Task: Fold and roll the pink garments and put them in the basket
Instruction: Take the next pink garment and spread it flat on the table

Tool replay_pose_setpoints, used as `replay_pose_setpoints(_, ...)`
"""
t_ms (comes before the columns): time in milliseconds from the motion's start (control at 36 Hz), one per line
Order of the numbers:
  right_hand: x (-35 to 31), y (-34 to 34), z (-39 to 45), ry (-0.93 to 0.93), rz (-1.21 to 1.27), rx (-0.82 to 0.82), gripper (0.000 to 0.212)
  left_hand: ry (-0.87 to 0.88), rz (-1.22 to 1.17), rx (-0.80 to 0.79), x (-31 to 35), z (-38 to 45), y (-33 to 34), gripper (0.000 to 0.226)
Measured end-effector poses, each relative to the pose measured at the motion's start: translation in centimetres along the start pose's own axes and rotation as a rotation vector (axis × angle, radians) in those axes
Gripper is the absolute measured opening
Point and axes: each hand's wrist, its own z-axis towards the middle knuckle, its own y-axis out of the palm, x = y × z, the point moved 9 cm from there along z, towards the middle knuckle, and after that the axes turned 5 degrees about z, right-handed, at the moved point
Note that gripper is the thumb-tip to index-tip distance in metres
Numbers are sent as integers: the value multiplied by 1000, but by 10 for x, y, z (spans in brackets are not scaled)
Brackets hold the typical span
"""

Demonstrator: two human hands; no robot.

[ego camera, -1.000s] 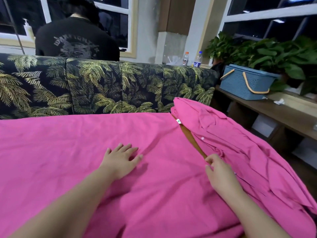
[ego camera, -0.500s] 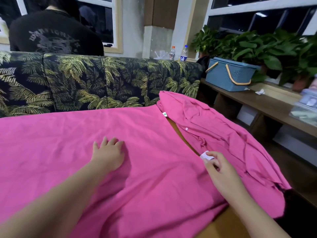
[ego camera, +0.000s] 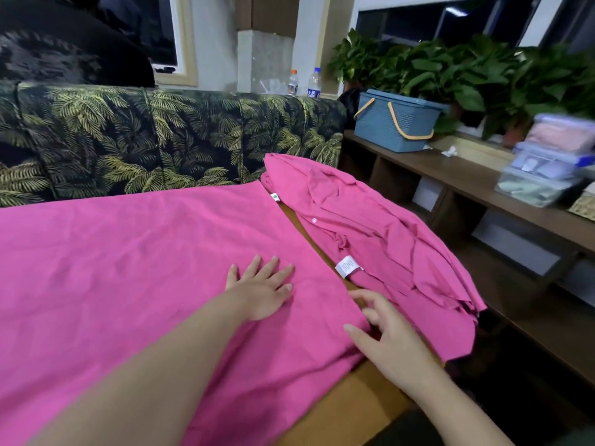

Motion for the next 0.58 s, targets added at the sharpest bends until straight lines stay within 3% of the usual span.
replay_pose_setpoints(139,-18,-26,-8,-127,202,204,29,-13,5,-5,-2,4,-2,51)
replay_pose_setpoints(278,1,-22,-15,-9,157,103,48,-34,2,-7,-5,6,-3,52)
replay_pose_setpoints(417,22,-33,-37,87,50,119,60,-36,1,1,-5,6,-2,51)
replay_pose_setpoints(583,39,-36,-56,92,-172,27,66,-38,-4,7,-5,6,-2,51)
